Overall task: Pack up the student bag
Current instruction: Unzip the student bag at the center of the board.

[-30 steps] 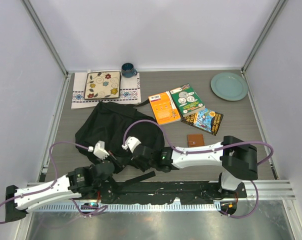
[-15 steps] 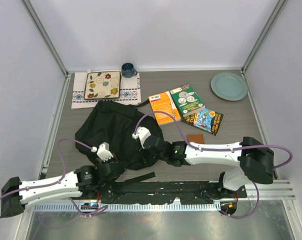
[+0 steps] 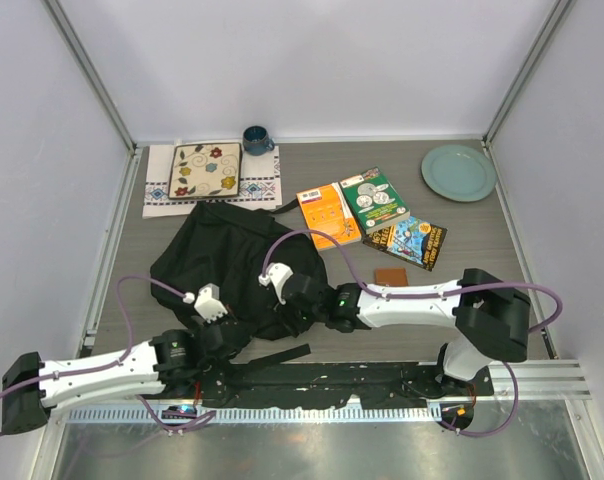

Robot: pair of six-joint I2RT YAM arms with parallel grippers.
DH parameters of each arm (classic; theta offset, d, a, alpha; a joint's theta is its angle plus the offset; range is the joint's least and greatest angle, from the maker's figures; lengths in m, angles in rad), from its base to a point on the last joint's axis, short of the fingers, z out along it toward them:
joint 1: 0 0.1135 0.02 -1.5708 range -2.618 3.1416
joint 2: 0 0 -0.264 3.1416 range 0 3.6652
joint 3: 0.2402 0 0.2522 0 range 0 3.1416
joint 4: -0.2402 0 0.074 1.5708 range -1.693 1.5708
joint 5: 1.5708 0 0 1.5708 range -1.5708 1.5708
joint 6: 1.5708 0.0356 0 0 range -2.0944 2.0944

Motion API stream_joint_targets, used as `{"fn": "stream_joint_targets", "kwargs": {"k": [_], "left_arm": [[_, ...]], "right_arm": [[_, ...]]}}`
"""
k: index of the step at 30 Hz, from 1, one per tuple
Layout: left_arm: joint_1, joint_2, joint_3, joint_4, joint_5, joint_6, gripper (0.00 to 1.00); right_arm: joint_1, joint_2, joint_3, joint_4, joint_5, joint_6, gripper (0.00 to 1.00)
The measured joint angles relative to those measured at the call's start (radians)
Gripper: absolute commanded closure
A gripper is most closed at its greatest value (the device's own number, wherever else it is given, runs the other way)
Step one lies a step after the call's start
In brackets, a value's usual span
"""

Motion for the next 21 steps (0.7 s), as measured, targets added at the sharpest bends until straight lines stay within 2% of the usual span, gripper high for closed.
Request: {"fn": "stream_joint_targets", "kwargs": {"k": [3,7,11,13,15,17,18,20,21], "left_arm": [[0.000,-0.022,0.000,-0.012,0.000,0.000,1.00],[0.000,-0.043,0.000,-0.024,0.001,0.000,1.00],[0.000,-0.050,-0.001,-0.026,0.002,0.000,1.00],[0.000,-0.050,-0.001,-0.027,0.002,0.000,1.00],[0.000,-0.048,-0.001,-0.026,0.003,0.000,1.00],[0.000,-0.045,-0.001,-0.026,0.003,0.000,1.00],[0.000,-0.043,-0.001,-0.024,0.003,0.000,1.00],[0.000,-0.037,-0.002,-0.023,0.003,0.000,1.00],[0.000,-0.031,-0.001,-0.021,0.004,0.000,1.00]], "right_arm": [[0.002,0.018,0.011,-0.007,-0.015,-0.001,0.55],[0.004,0.062,0.038,-0.023,0.004,-0.004,0.64],[0.004,0.095,0.052,-0.034,0.029,-0.006,0.67],[0.004,0.106,0.057,-0.037,0.040,-0.006,0.73],[0.005,0.116,0.063,-0.037,0.051,-0.007,0.74],[0.005,0.124,0.065,-0.036,0.061,-0.007,0.81],[0.005,0.127,0.066,-0.036,0.065,-0.006,0.89],[0.005,0.133,0.068,-0.036,0.073,-0.008,0.98],[0.005,0.137,0.069,-0.035,0.078,-0.004,0.99]]}}
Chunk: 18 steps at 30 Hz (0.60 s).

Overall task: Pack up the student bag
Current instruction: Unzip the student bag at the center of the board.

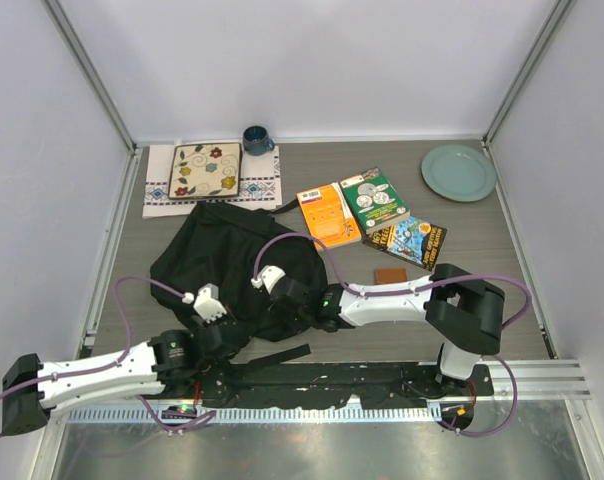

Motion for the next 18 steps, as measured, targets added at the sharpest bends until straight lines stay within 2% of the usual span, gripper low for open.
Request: {"fn": "stream_joint_targets", "kwargs": {"k": [8,18], "left_arm": [[0.000,0.030,0.000,0.013,0.000,0.001,1.00],[0.000,0.080,0.000,0.040,0.003,0.008,1.00]], "right_arm": [[0.006,0.000,0.001,0.007,0.077,0.016,0.99],[-0.055,-0.111,-0.049,0.060,0.290,0.069,1.00]]}}
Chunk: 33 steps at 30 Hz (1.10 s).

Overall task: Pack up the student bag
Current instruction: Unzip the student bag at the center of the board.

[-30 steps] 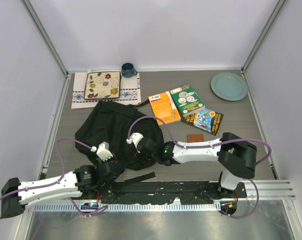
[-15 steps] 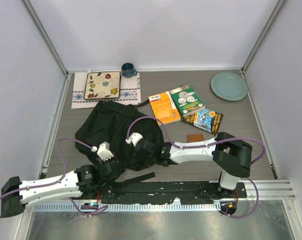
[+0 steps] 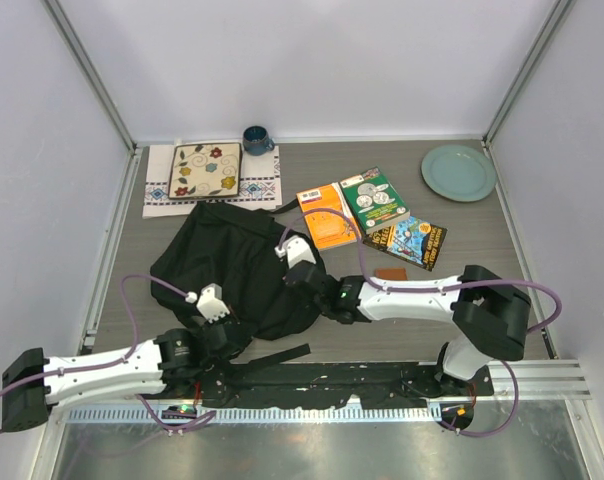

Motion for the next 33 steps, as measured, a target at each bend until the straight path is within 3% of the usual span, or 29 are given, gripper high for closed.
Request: {"fn": "stream_joint_targets", "kwargs": {"k": [3,5,6,7,9,10,13,22,33], "left_arm": [[0.000,0.007,0.000,0.009,0.002,0.000,0.97],[0.001,0.007,0.000,0.011,0.007,0.003,0.81],[0.001,0.005,0.000,0.012,0.008,0.009,0.69],[0.001,0.000,0.000,0.011,0.010,0.016,0.50],[0.001,-0.020,0.000,0.006,0.026,0.036,0.39],[0.001,-0.036,0.005,0.016,0.038,0.053,0.26],[0.000,-0.090,0.013,-0.002,0.055,0.094,0.14],[0.001,-0.128,0.147,-0.042,0.071,0.247,0.07],[-0.008,0.186,0.294,0.021,0.133,0.394,0.08]], "right_arm": [[-0.039,-0.020,-0.026,0.039,0.047,0.017,0.99],[-0.055,-0.024,-0.038,0.067,0.054,0.023,1.00],[-0.059,-0.026,-0.044,0.077,0.053,0.024,1.00],[-0.061,-0.028,-0.051,0.091,0.050,0.026,0.99],[-0.062,-0.042,-0.072,0.117,0.044,0.030,0.99],[-0.062,-0.050,-0.081,0.126,0.042,0.032,0.99],[-0.062,-0.079,-0.105,0.147,0.037,0.042,0.99],[-0.064,-0.138,-0.133,0.180,-0.001,0.062,0.99],[-0.083,-0.156,-0.150,0.184,-0.008,0.082,0.99]]}}
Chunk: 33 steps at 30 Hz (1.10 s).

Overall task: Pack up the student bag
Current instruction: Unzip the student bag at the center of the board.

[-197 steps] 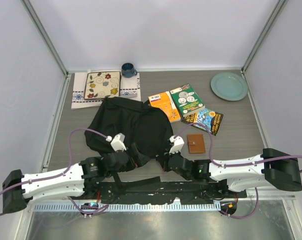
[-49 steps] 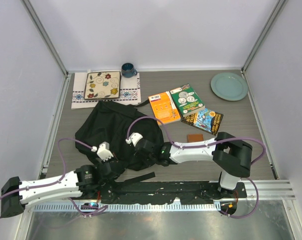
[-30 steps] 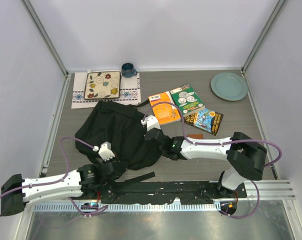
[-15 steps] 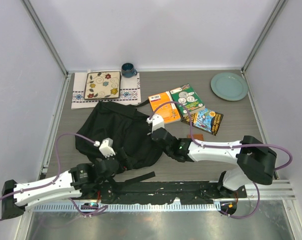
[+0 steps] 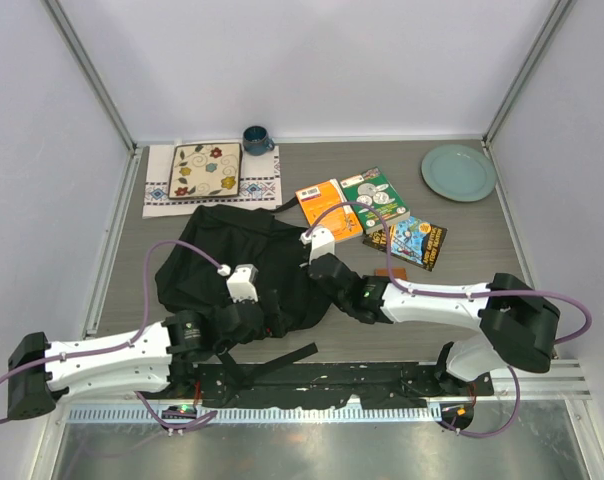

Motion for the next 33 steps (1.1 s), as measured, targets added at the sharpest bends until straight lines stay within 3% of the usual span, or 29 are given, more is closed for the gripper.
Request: {"fn": "stream_joint_targets", "kwargs": {"k": [6,9,10,12,15,16,21,27,33], "left_arm": [[-0.002,-0.014,0.035,-0.089,-0.023,-0.045,0.08],[-0.003,-0.037,0.035,-0.143,-0.041,-0.088,0.21],[-0.003,-0.046,0.034,-0.160,-0.050,-0.098,0.30],[-0.003,-0.068,0.023,-0.184,-0.066,-0.125,0.32],[-0.003,-0.095,-0.008,-0.201,-0.076,-0.156,0.23],[-0.003,-0.105,-0.022,-0.205,-0.077,-0.167,0.13],[-0.005,-0.166,-0.045,-0.264,-0.082,-0.215,0.03],[-0.005,-0.214,0.070,-0.351,-0.080,-0.167,0.02],[-0.005,-0.185,0.081,-0.103,0.023,0.060,0.03]], "right_arm": [[-0.007,-0.017,-0.003,-0.006,0.000,0.004,0.99],[-0.009,-0.026,-0.007,-0.009,-0.002,0.007,1.00],[-0.009,-0.031,-0.010,-0.010,-0.006,0.008,0.99],[-0.009,-0.045,-0.017,-0.011,-0.019,0.013,1.00],[-0.009,-0.073,-0.030,-0.013,-0.045,0.019,0.99],[-0.009,-0.081,-0.033,-0.013,-0.055,0.022,0.99],[-0.003,-0.094,-0.044,-0.011,-0.084,0.037,0.99],[0.001,-0.094,-0.053,-0.008,-0.090,0.050,1.00],[0.001,-0.094,-0.054,-0.005,-0.089,0.053,0.99]]}}
